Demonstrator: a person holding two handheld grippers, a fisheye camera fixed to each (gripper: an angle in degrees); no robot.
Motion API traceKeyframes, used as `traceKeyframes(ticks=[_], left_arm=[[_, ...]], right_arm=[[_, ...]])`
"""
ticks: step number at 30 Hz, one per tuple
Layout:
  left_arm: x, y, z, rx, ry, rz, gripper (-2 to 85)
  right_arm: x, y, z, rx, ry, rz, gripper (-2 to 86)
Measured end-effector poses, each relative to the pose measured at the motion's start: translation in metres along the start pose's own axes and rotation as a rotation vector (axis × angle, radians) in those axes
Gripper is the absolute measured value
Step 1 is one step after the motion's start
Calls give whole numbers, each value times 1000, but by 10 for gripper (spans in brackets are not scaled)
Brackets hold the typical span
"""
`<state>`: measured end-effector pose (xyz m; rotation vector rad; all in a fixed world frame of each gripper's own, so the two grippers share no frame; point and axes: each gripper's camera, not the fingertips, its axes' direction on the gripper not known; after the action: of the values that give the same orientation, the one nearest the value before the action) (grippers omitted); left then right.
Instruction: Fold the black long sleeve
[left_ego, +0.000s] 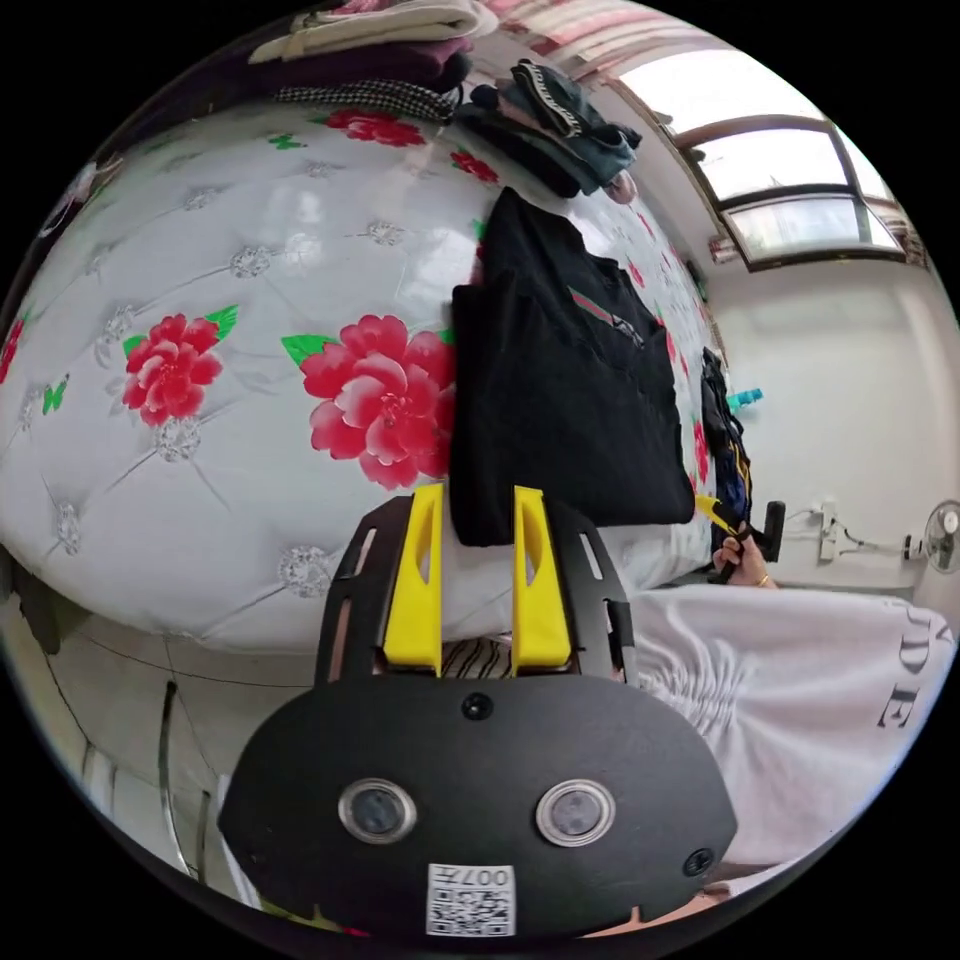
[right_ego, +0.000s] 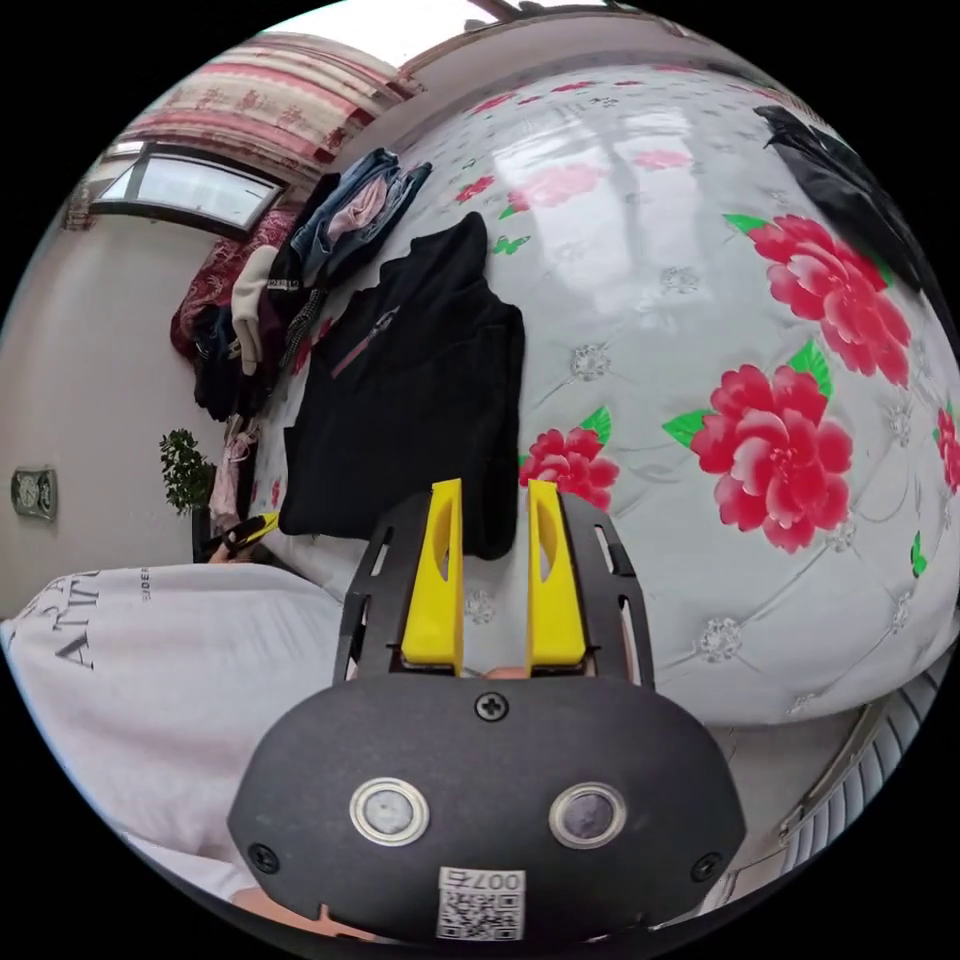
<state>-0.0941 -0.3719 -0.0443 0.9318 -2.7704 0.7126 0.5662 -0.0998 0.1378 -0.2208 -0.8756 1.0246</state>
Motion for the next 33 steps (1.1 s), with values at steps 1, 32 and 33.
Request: traceKeyframes(ticks=[1,32,33], left_arm=[[2,3,1,-16,25,9,117],[2,-206,-10,192,556,-251,56],[-4,-217,5,231,528,-317,68]], right_arm=[[8,7,1,-19,-28,18,81],[33,-220,-50,60,-536,149,13],[34,-229,-43,64,-505,155,16]])
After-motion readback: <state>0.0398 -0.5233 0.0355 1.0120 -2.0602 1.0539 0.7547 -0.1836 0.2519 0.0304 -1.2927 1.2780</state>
